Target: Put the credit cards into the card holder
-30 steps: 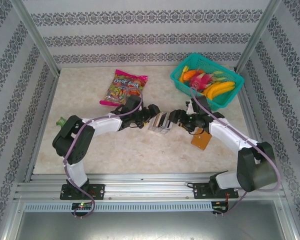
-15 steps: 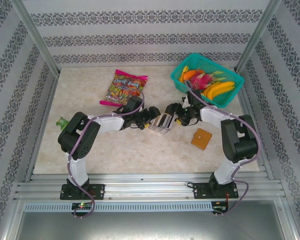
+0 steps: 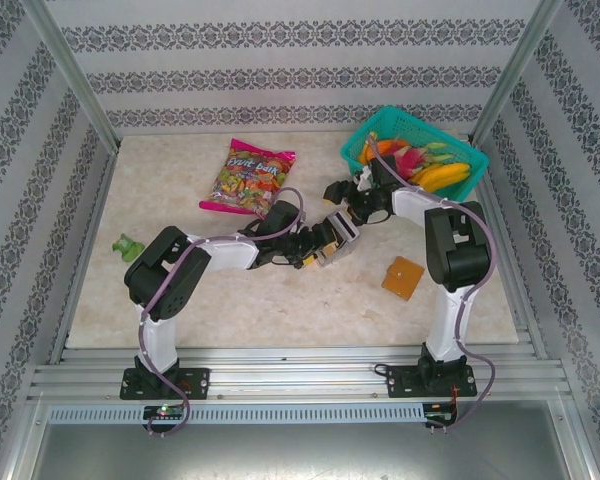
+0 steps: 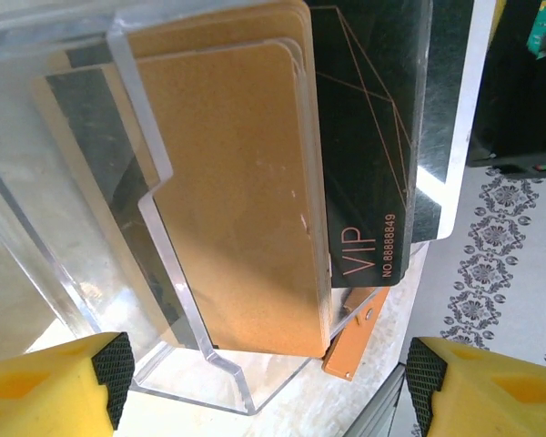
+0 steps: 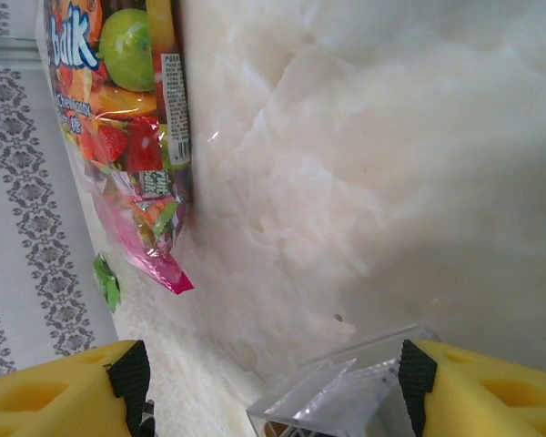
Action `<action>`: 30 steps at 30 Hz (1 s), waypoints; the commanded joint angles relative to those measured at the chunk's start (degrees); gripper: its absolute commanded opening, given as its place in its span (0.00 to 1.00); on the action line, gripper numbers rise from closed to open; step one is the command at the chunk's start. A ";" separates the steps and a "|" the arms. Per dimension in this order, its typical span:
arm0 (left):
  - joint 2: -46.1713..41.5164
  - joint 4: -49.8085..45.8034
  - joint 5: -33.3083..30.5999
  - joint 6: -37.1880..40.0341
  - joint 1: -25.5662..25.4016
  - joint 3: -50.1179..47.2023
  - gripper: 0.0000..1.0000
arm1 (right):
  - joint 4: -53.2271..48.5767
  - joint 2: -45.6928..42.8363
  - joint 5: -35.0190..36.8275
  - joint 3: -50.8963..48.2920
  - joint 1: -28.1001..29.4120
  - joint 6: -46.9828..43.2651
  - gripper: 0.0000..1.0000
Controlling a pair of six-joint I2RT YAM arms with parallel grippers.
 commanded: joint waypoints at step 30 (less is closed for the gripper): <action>-26.13 -12.58 -19.34 13.77 -0.38 -13.00 0.94 | -16.02 -23.72 29.04 -26.68 -15.75 -9.22 0.59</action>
